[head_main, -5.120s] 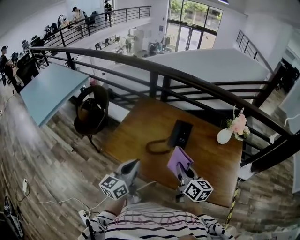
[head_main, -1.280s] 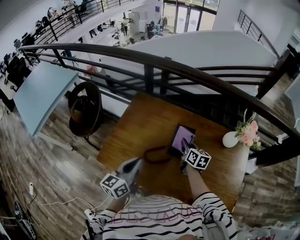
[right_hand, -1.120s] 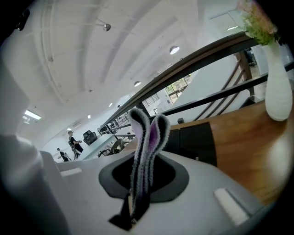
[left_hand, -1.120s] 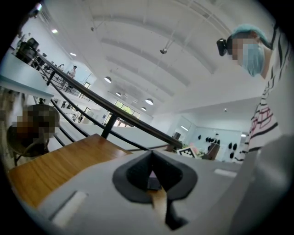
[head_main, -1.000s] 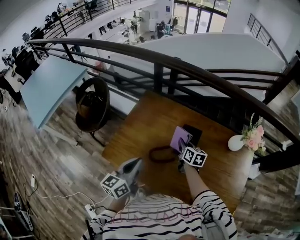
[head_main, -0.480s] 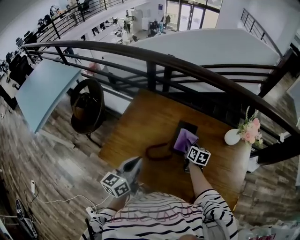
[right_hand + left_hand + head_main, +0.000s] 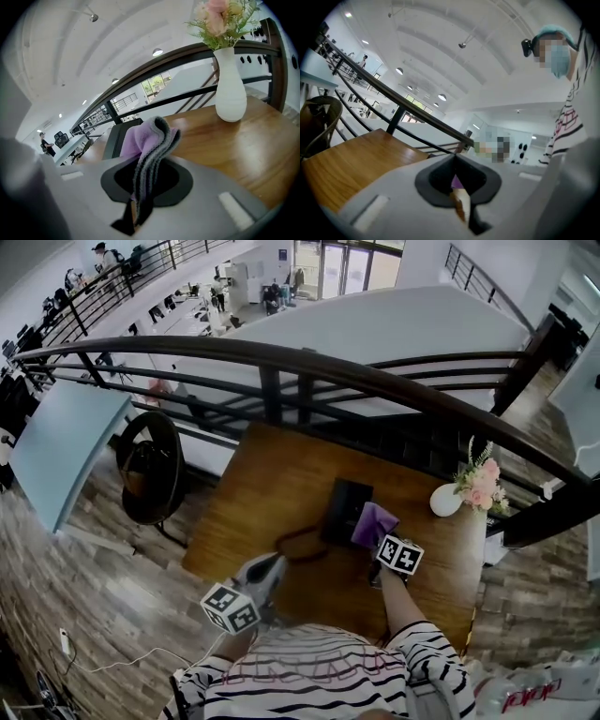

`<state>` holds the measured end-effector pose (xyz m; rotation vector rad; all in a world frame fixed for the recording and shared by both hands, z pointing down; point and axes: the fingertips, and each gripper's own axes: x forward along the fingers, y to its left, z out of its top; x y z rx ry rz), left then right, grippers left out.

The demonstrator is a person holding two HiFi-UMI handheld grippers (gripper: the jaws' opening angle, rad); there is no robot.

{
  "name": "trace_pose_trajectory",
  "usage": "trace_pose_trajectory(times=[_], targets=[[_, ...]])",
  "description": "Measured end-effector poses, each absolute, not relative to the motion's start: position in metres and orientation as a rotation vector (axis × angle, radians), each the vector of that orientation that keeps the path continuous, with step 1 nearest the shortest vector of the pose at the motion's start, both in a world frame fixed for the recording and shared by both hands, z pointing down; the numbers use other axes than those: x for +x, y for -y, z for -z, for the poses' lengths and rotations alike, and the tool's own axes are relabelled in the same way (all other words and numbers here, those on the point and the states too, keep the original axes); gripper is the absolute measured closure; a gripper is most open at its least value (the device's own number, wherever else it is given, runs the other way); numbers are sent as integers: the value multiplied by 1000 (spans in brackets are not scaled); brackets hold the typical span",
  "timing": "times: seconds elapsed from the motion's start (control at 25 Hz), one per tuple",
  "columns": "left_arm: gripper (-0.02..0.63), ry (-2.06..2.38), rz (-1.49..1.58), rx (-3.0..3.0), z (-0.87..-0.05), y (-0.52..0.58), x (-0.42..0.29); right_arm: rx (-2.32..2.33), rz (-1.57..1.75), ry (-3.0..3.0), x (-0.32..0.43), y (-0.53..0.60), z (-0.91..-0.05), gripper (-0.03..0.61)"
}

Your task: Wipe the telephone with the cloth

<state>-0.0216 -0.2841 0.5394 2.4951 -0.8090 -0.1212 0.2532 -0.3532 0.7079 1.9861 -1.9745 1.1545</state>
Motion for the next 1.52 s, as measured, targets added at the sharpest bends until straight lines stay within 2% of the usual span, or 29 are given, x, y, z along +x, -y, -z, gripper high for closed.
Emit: trace_pose_trajectory(times=[0.24, 0.6, 0.92, 1.52], targets=[[614, 820, 127, 2493, -541, 288, -27, 1947, -1156, 2088, 229, 354, -691, 540], [614, 918, 155, 2458, -539, 281, -56, 1690, -1128, 2360, 133, 370, -657, 540], [614, 1020, 165, 2422, -541, 271, -86, 1513, -1165, 2368, 72, 376, -688, 540], [614, 888, 131, 2463, -542, 270, -46, 1828, -1237, 2078, 183, 334, -730, 540]])
